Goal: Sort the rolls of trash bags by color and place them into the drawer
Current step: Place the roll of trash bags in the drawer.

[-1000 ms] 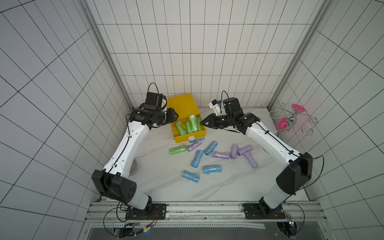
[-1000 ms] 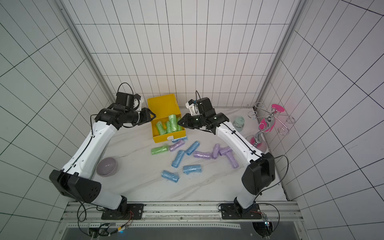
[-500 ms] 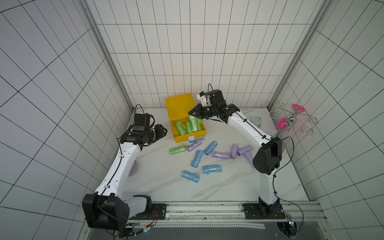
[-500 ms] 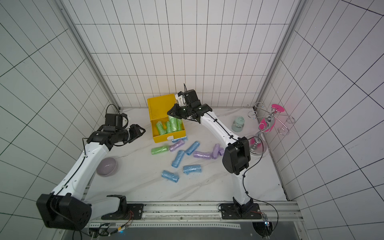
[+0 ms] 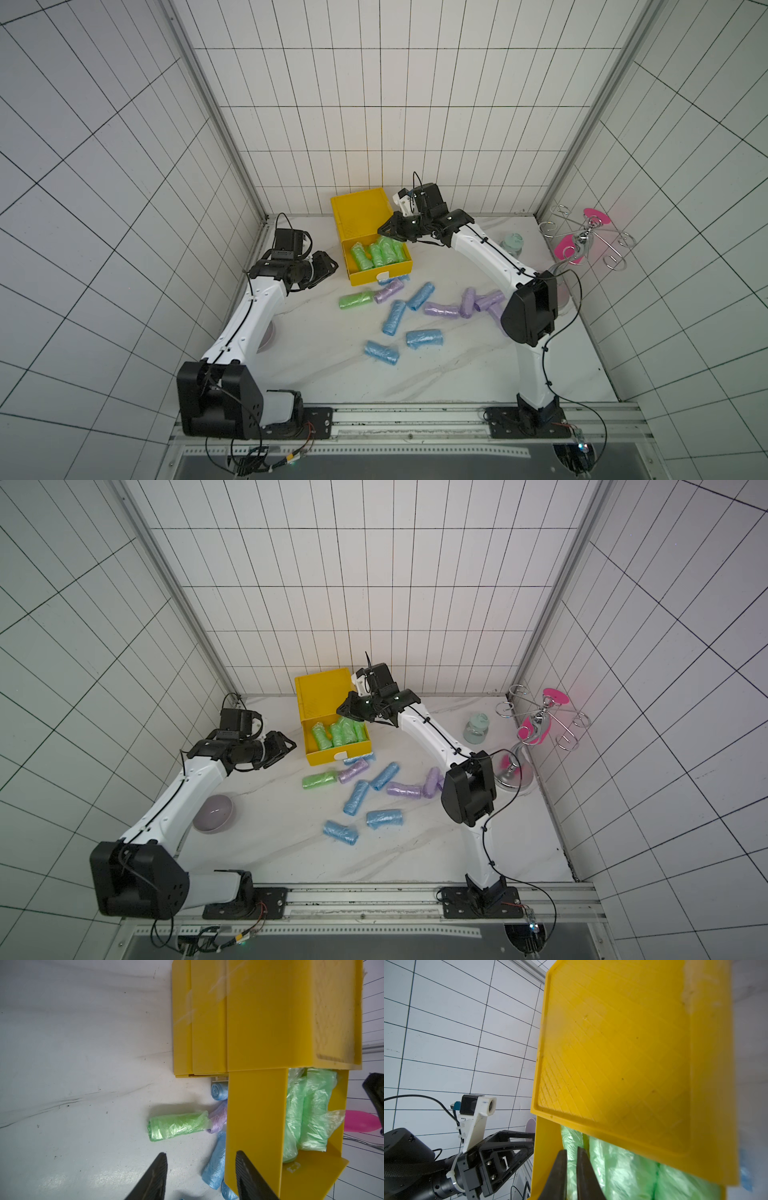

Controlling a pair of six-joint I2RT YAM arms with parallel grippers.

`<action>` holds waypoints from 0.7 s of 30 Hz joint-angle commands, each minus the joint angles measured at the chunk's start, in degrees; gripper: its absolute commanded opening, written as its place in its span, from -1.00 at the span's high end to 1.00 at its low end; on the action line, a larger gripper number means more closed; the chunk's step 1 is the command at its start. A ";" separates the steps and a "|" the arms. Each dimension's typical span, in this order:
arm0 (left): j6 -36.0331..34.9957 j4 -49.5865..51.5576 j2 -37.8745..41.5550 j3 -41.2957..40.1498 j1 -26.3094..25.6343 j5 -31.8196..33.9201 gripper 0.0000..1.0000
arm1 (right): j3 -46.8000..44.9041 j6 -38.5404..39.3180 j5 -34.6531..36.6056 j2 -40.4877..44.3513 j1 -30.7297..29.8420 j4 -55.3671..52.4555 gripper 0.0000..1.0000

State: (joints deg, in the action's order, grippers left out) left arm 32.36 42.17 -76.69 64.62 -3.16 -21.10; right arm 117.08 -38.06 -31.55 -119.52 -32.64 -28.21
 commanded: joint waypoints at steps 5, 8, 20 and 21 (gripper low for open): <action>-0.02 -2.26 -0.72 -0.57 0.33 -0.33 -0.10 | 2.27 2.31 0.82 -0.65 0.22 -1.56 0.69; 0.77 -3.70 -2.40 -1.52 0.38 0.73 -0.18 | 4.03 1.86 -1.21 0.11 0.15 -1.04 0.64; 22.20 -21.32 -0.88 -18.02 2.11 -6.37 -0.17 | -0.78 4.80 -1.32 13.69 0.21 -1.38 0.41; 25.88 -23.99 0.14 -20.04 2.12 -7.61 -0.17 | -2.26 5.35 -0.85 15.40 0.26 -1.49 0.40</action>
State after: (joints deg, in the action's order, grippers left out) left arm 49.04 26.46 -79.68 47.27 -1.32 -25.74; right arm 117.51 -35.20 -32.88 -109.49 -32.64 -29.71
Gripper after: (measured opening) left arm 0.584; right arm 0.297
